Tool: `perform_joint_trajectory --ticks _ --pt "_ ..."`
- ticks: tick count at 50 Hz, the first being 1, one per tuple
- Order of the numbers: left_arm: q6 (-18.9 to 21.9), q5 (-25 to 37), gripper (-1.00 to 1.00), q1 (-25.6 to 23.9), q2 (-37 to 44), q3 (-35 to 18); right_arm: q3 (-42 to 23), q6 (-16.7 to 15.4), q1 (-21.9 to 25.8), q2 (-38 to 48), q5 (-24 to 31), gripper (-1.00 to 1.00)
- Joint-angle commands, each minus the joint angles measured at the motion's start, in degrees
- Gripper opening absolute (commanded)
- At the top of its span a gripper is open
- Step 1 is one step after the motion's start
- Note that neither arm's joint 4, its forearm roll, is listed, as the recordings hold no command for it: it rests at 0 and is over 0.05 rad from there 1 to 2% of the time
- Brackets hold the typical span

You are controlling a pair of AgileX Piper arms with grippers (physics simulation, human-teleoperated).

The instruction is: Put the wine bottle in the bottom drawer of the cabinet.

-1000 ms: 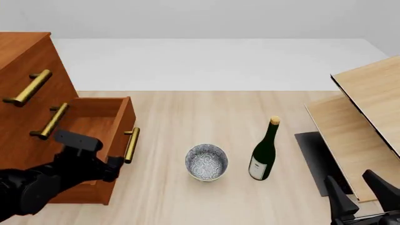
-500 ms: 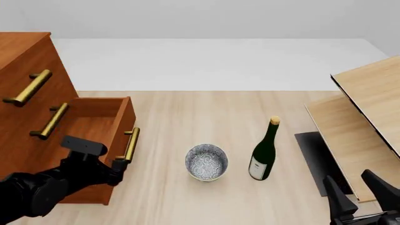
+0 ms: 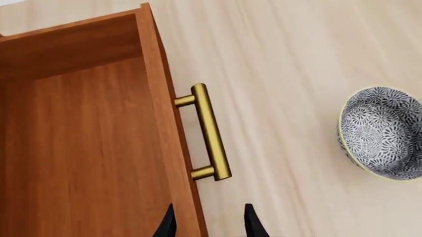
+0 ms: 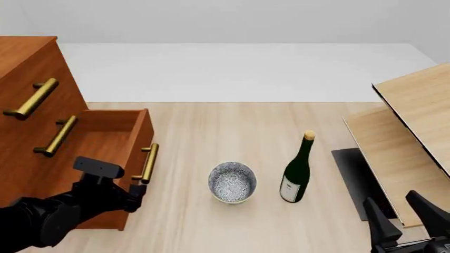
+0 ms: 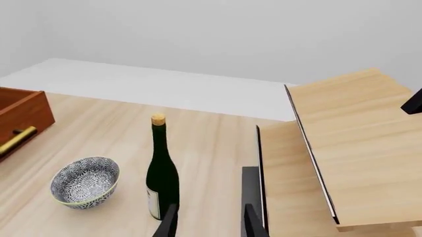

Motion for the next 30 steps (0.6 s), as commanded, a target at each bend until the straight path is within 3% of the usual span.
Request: perform_joint_trajectory --ticks 1,30 --pt "-1.22 0.2 1.0 -1.94 -0.34 0.36 0.0 0.01 0.0 -0.07 0.08 1.0" --pt "-3.87 0.81 1.0 -7.02 -1.21 -0.28 -0.02 -0.01 0.07 -1.6 1.48 1.0"
